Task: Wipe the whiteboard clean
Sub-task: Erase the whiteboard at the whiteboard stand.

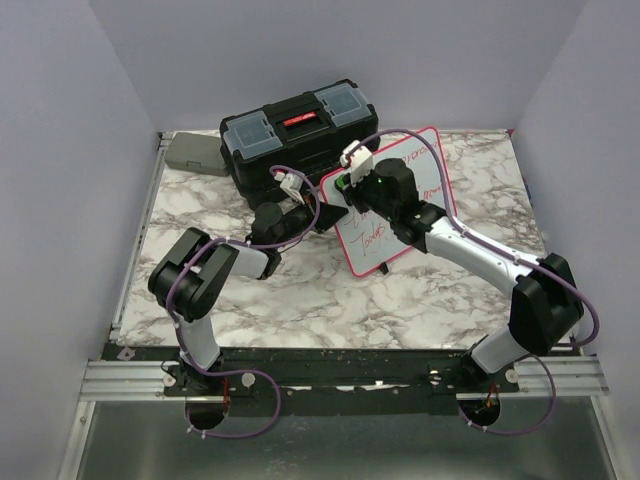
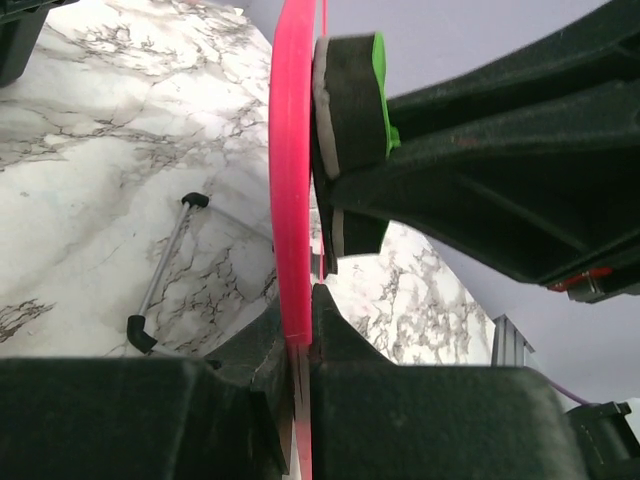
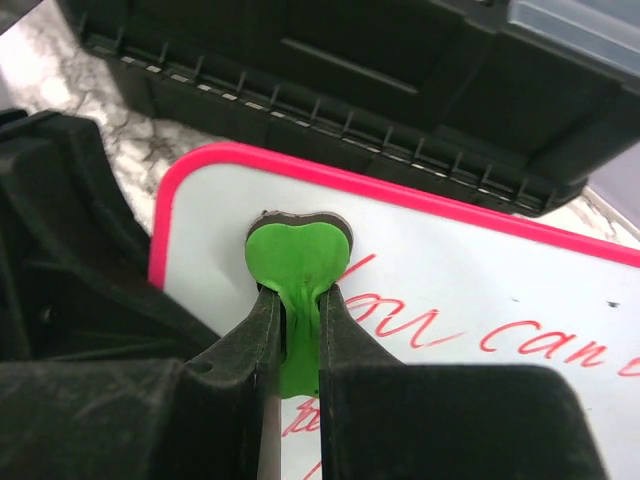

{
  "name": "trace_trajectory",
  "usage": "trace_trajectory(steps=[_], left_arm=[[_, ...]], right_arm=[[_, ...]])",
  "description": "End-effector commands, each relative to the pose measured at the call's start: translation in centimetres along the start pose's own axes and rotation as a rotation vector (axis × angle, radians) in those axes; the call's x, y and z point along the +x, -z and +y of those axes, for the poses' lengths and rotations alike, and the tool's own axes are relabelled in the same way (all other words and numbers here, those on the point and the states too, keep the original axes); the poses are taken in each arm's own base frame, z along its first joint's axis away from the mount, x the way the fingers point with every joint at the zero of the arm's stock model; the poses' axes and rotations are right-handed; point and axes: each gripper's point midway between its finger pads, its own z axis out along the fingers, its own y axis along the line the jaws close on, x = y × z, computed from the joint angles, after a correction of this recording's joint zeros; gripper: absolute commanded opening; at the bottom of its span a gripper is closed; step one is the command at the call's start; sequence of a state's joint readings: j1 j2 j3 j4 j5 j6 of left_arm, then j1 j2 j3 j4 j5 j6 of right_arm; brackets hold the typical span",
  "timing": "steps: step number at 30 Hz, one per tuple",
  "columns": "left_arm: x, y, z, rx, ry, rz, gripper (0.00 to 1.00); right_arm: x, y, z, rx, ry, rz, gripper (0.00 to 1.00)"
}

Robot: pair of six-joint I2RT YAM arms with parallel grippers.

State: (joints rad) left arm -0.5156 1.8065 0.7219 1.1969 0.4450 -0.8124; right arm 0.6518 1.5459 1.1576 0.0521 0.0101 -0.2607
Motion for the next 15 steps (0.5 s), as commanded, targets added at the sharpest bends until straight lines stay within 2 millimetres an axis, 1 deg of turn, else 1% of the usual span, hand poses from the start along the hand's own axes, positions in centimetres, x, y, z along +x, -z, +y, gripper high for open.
trace_trajectory(steps=[1,4,7,9,11,13,15], left_arm=[[-0.2,-0.3,-2.1,0.044,-0.053,0.014,0.00],[-0.1,-0.2,-2.4,0.046,-0.062,0.017,0.00],[-0.1,-0.2,-2.4,0.048,-0.064,0.018,0.00],[-0.1,-0.3,-2.5,0.050,-0.065,0.021,0.00],[-0.2,-0.5,-2.5,0.053,-0.070,0.023,0.00],[-0.4,-0.7,-2.7,0.057,-0.075,0.024,0.00],[-0.6,-0.8,-2.7,0.057,-0.082,0.025,0.00]], right_arm=[[0.9,-0.7,-2.9,0.188,-0.038,-0.002,0.01],[1.4,-0.5,-3.2,0.207,-0.035,0.004,0.01],[1.9,-0.1,-2.7,0.180,-0.024,0.014,0.01],[2.7,0.2,-1.1,0.082,0.027,0.042,0.01],[3.5,1.0,2.2,-0.114,0.085,0.061,0.01],[4.4,2.0,4.7,-0.267,0.109,0.081,0.01],[4.8,2.5,5.8,-0.336,0.133,0.091,0.01]])
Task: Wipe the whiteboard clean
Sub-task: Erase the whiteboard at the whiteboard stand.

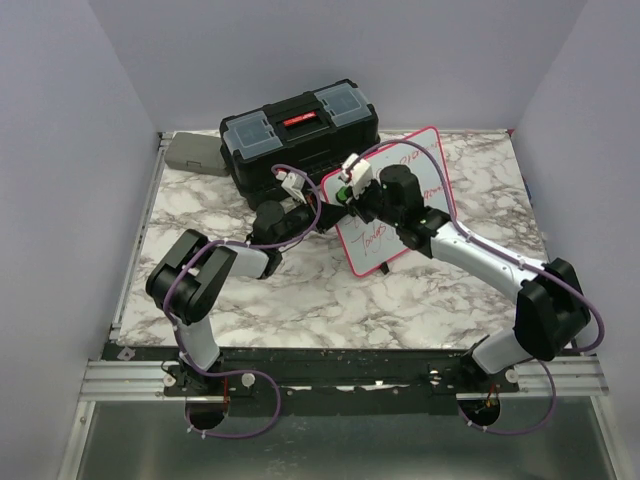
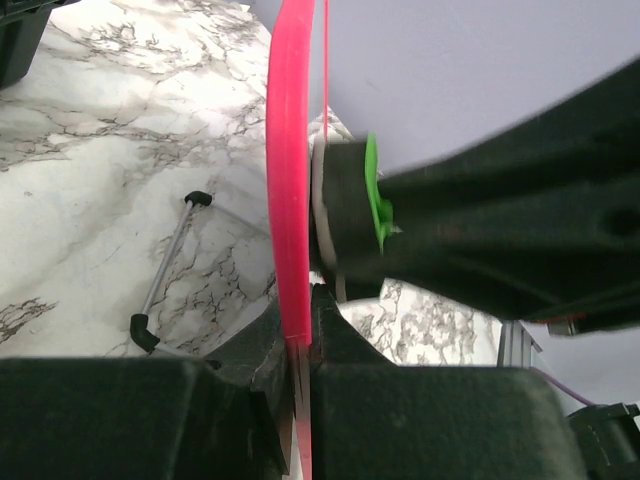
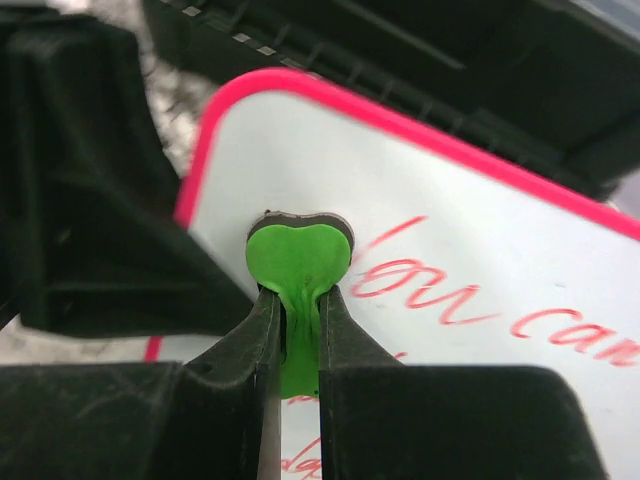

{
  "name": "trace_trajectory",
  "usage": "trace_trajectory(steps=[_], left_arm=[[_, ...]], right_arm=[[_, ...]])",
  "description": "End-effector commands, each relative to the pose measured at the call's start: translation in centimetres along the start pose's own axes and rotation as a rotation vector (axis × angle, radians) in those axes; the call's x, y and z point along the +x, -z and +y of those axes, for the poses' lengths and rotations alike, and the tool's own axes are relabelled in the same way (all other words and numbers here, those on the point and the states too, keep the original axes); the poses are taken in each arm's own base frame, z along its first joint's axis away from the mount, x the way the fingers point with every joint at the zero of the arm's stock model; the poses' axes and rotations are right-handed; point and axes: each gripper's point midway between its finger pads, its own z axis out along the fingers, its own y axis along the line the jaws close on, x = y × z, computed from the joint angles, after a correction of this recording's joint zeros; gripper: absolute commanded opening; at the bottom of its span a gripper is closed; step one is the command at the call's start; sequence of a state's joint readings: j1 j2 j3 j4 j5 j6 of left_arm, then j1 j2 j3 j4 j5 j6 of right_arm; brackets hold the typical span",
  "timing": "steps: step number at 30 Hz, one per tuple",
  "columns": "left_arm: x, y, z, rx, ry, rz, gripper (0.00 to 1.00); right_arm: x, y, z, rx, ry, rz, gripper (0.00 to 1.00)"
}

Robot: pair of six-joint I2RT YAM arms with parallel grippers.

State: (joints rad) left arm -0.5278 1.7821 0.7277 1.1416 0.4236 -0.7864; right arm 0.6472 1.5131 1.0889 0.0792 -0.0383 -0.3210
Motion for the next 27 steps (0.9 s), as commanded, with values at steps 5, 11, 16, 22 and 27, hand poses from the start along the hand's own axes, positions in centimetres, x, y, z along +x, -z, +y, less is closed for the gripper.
trace_trajectory(steps=[5,11,16,22,27], left_arm=[[-0.5,-0.7,-2.7,0.086,-0.067,0.025,0.00],[0.0,-0.6,-2.6,0.083,-0.062,0.035,0.00],[0.1,-0.5,-2.6,0.084,-0.062,0.037,0.00],[-0.1,-0.7,-2.8,0.091,-0.064,0.035,0.00],[-0.1,-0.7,-2.9,0.090,-0.059,0.034,0.00]], right_arm=[[1.9,0.4,1.6,-0.065,0.008,0.038,0.01],[-0.9,0.1,-5.3,0.310,-0.083,-0.043,0.01],[-0.4,-0.2,-4.5,0.248,-0.070,-0.025,0.01],[2.8,0.3,3.8,-0.229,0.049,0.071,0.01],[2.4,0.9,5.5,-0.321,0.034,0.051,0.01]])
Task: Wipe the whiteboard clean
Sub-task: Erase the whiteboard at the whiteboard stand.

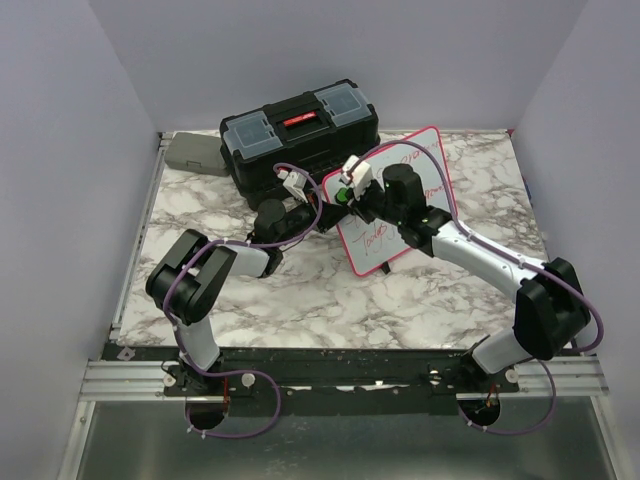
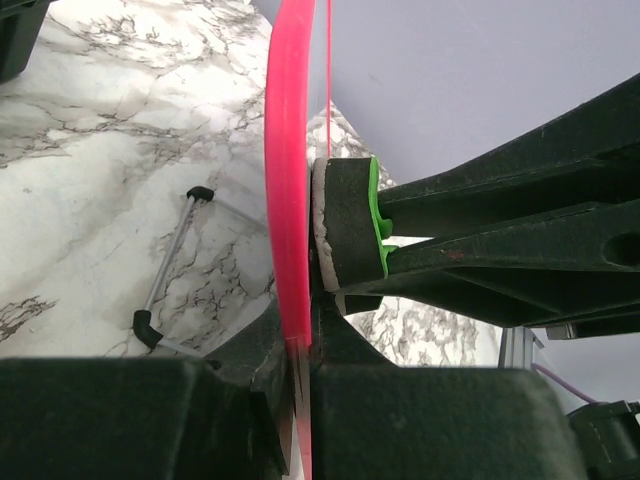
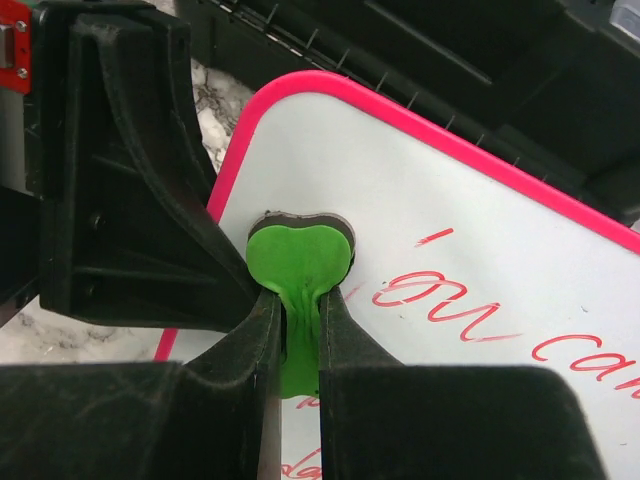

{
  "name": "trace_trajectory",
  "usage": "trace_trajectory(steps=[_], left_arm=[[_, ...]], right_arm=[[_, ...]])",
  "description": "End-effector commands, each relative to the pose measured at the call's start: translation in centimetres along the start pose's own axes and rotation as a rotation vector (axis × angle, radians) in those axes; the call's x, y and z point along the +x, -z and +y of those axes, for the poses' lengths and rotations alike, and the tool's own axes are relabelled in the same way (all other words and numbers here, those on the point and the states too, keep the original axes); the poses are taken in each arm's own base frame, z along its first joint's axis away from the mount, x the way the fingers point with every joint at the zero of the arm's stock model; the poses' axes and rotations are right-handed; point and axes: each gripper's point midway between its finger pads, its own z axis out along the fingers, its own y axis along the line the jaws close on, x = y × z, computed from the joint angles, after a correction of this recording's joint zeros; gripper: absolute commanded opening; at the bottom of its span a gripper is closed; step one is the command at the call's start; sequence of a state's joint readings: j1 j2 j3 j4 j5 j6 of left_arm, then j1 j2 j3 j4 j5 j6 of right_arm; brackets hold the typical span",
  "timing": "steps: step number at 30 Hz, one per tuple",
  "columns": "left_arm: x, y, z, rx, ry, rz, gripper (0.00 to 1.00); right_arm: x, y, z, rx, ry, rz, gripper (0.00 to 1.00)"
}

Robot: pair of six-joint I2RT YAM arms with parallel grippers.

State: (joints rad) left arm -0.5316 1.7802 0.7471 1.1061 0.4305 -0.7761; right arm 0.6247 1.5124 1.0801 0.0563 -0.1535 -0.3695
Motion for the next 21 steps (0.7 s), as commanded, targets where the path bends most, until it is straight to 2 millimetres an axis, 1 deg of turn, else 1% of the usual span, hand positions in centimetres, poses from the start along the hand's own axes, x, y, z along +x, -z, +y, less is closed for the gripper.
trace_trajectory(steps=[1,2,4,6,7,8,10,11,12,14,15,16,17,18,19,21], left_arm=[[-0.2,-0.4,-2.7,0.088,-0.053,0.017,0.00],[-0.1,-0.4,-2.7,0.088,-0.052,0.018,0.00],[-0.1,-0.2,-2.7,0.087,-0.050,0.020,0.00],[0.1,-0.1,-2.7,0.084,-0.050,0.021,0.00],[0.1,-0.1,-2.7,0.083,-0.049,0.022,0.00],[0.1,-0.1,-2.7,0.083,-0.050,0.021,0.00],[0.1,-0.1,-2.7,0.083,-0.050,0.021,0.00],[0.1,-0.1,-2.7,0.082,-0.048,0.022,0.00],[0.1,-0.1,-2.7,0.082,-0.046,0.021,0.00],[0.0,-0.1,-2.8,0.082,-0.041,0.018,0.00],[-0.1,-0.2,-2.8,0.084,-0.041,0.018,0.00],[-0.2,-0.2,-3.0,0.087,-0.040,0.018,0.00],[-0.2,-0.3,-2.9,0.085,-0.038,0.019,0.00],[-0.3,-0.3,-3.0,0.086,-0.038,0.018,0.00],[-0.3,-0.3,-3.0,0.085,-0.039,0.017,0.00],[-0.2,-0.3,-2.9,0.081,-0.034,0.016,0.00]], right_arm=[[1.5,0.2,3.7,-0.174,-0.017,0.049,0.01],[1.1,0.0,2.6,-0.106,-0.039,0.040,0.01],[0.4,-0.3,-0.6,0.064,-0.064,0.018,0.01],[-0.3,0.0,-4.0,0.216,-0.109,-0.010,0.01],[-0.3,0.2,-5.2,0.258,-0.132,-0.012,0.01],[-0.3,0.3,-6.0,0.287,-0.150,-0.014,0.01],[-0.2,0.4,-6.5,0.299,-0.158,-0.012,0.01],[-0.1,0.3,-6.1,0.279,-0.156,-0.011,0.01],[0.2,0.1,-5.3,0.231,-0.140,0.000,0.01],[0.9,-0.2,-2.1,0.043,-0.081,0.032,0.01],[1.6,-0.1,0.0,-0.078,-0.050,0.060,0.01],[2.1,0.2,1.7,-0.174,-0.037,0.074,0.01],[2.1,0.4,2.7,-0.234,-0.031,0.070,0.01],[2.1,0.7,3.6,-0.286,-0.029,0.066,0.01],[2.0,0.9,4.2,-0.316,-0.023,0.056,0.01],[1.7,1.1,4.5,-0.336,-0.021,0.045,0.01]])
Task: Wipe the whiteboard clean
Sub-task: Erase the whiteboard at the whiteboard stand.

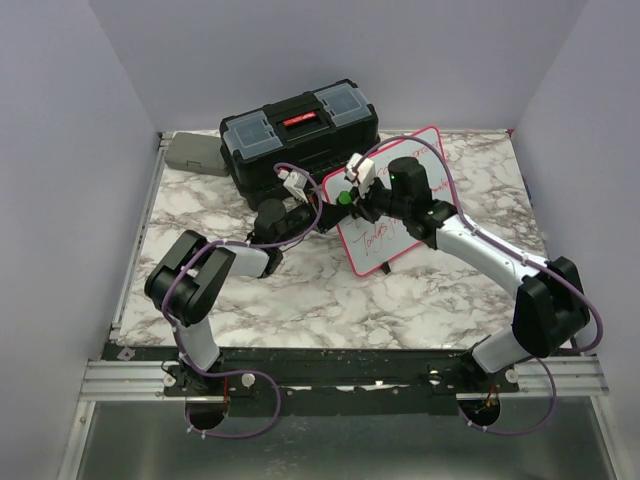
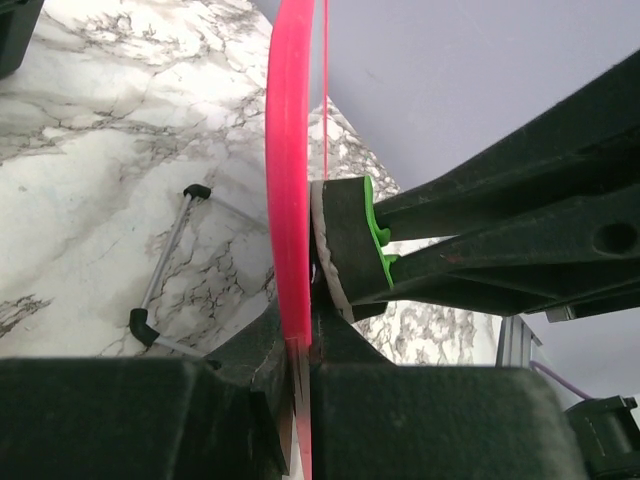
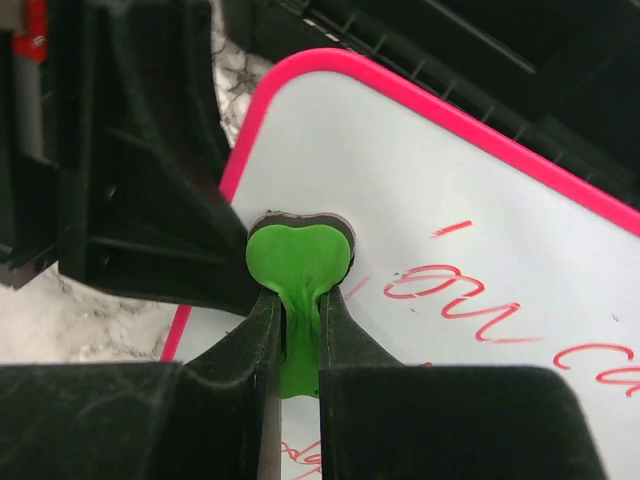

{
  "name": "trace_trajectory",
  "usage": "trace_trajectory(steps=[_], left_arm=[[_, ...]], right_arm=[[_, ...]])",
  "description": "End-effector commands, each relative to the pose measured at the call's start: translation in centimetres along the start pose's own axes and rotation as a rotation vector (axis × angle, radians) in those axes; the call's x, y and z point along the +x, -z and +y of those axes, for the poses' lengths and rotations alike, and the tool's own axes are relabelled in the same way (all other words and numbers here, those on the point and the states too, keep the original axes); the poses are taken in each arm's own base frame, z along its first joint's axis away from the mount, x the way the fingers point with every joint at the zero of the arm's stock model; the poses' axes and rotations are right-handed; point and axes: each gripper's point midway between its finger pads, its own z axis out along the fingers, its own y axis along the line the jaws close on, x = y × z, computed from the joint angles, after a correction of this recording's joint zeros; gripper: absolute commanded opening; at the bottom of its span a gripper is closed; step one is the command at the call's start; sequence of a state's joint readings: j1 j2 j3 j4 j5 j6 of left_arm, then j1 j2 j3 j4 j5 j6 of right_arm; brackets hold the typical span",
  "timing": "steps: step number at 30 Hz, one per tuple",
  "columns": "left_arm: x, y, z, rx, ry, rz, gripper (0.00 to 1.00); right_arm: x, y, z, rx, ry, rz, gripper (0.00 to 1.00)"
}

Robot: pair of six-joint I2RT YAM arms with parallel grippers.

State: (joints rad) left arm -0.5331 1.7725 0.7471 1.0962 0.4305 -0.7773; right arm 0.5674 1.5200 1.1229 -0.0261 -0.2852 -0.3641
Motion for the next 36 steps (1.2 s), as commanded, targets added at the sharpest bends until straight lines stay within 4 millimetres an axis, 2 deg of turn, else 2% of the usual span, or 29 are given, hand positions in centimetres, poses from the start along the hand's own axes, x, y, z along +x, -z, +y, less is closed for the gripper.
trace_trajectory(steps=[1,3,9,13,15,17,19,22,23,25,26,28,32,34,36], left_arm=[[-0.2,-0.3,-2.7,0.081,-0.035,0.013,0.00],[-0.1,-0.3,-2.6,0.078,-0.031,0.015,0.00],[0.0,0.0,-2.7,0.077,-0.027,0.016,0.00],[0.0,0.0,-2.6,0.075,-0.029,0.015,0.00],[0.1,0.0,-2.6,0.074,-0.025,0.016,0.00],[0.0,0.0,-2.7,0.077,-0.024,0.012,0.00],[0.0,0.0,-2.6,0.076,-0.025,0.010,0.00],[0.0,0.0,-2.7,0.078,-0.026,0.010,0.00],[-0.1,-0.1,-2.7,0.078,-0.026,0.009,0.00],[-0.1,-0.1,-2.7,0.077,-0.026,0.008,0.00],[-0.1,-0.2,-2.7,0.078,-0.026,0.009,0.00],[-0.1,-0.2,-2.6,0.078,-0.025,0.008,0.00],[0.0,0.0,-2.6,0.075,-0.019,0.007,0.00],[0.0,0.0,-2.6,0.075,-0.018,0.007,0.00],[0.1,0.0,-2.6,0.074,-0.018,0.008,0.00]], right_arm=[[1.4,0.2,4.3,-0.225,0.011,0.036,0.01],[1.1,-0.2,2.8,-0.141,-0.006,0.034,0.01],[-0.9,-0.2,-4.0,0.239,-0.097,-0.026,0.01],[-1.3,0.1,-6.1,0.360,-0.129,-0.036,0.01],[-0.8,0.0,-6.0,0.356,-0.121,-0.020,0.01],[0.3,-0.2,-4.9,0.297,-0.094,0.019,0.01],[1.6,-0.5,-1.4,0.094,-0.028,0.071,0.01],[2.2,0.3,3.5,-0.182,0.030,0.067,0.01],[2.4,0.6,4.4,-0.224,0.034,0.065,0.01],[2.3,0.8,4.6,-0.238,0.041,0.054,0.01],[2.1,0.7,4.2,-0.209,0.031,0.051,0.01],[1.0,0.0,1.3,-0.052,-0.015,0.030,0.01],[-1.7,0.2,-6.6,0.353,-0.099,-0.003,0.01],[-2.4,0.6,-8.2,0.419,-0.127,-0.017,0.01],[-2.4,0.9,-8.6,0.442,-0.134,-0.021,0.01]])
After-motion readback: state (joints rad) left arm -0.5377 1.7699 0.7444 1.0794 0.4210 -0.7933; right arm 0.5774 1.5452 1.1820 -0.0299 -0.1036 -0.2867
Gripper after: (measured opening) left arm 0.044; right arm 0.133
